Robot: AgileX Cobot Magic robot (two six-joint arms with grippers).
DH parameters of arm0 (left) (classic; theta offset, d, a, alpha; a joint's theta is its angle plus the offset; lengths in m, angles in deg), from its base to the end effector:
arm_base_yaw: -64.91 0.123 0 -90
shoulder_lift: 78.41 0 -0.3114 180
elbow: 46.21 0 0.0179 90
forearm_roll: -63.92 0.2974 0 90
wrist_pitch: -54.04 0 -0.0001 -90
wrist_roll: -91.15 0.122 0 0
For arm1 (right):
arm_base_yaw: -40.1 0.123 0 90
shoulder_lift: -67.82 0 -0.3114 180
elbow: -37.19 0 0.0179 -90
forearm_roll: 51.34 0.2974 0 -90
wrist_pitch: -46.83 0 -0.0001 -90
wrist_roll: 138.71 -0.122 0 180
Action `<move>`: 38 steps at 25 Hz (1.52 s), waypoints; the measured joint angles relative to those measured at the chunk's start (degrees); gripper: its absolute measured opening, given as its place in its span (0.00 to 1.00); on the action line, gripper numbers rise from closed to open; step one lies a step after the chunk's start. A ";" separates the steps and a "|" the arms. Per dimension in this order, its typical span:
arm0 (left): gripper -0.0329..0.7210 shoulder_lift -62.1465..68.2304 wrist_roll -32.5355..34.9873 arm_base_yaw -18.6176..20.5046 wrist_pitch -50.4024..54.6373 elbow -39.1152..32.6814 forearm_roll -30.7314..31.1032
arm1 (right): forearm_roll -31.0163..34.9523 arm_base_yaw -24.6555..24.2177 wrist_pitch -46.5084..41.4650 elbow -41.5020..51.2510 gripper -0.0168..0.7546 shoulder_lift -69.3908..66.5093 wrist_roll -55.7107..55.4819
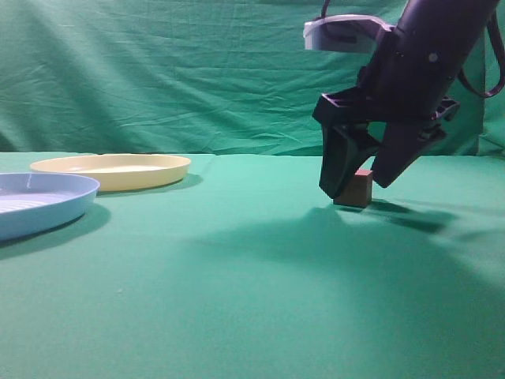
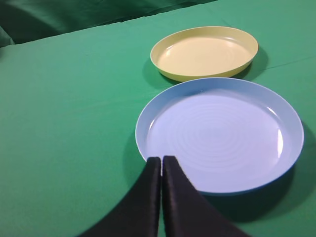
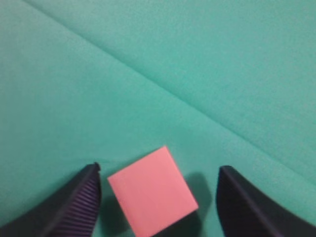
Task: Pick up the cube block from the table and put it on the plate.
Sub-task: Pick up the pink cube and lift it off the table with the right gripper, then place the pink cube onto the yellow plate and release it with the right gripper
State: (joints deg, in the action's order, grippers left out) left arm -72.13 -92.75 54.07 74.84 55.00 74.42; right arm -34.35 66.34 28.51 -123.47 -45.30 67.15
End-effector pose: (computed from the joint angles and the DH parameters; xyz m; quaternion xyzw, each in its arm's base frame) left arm 0.1021 -0.0115 0.1677 0.0967 0.7902 -0.0001 0.6052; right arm 0.3667 0.1933 0.1165 -0.3089 0.9143 0.0811 0.2492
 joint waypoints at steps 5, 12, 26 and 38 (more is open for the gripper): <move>0.04 0.00 0.00 0.00 0.00 0.00 0.00 | 0.00 0.00 0.08 -1.51 0.41 -1.50 0.00; 0.04 0.00 0.00 0.00 0.00 0.00 0.00 | 0.11 0.71 -5.38 -13.13 0.41 -1.96 0.22; 0.04 0.00 0.00 0.00 0.00 0.00 0.00 | 1.78 14.72 -8.10 -55.30 0.41 -28.33 1.30; 0.04 0.00 0.00 0.00 0.00 0.00 0.00 | 1.82 16.14 -3.42 -59.63 0.81 -35.79 1.30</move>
State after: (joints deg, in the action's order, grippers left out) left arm -72.13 -92.75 54.07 74.84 55.00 74.42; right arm -32.53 82.48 25.10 -183.10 -81.09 68.45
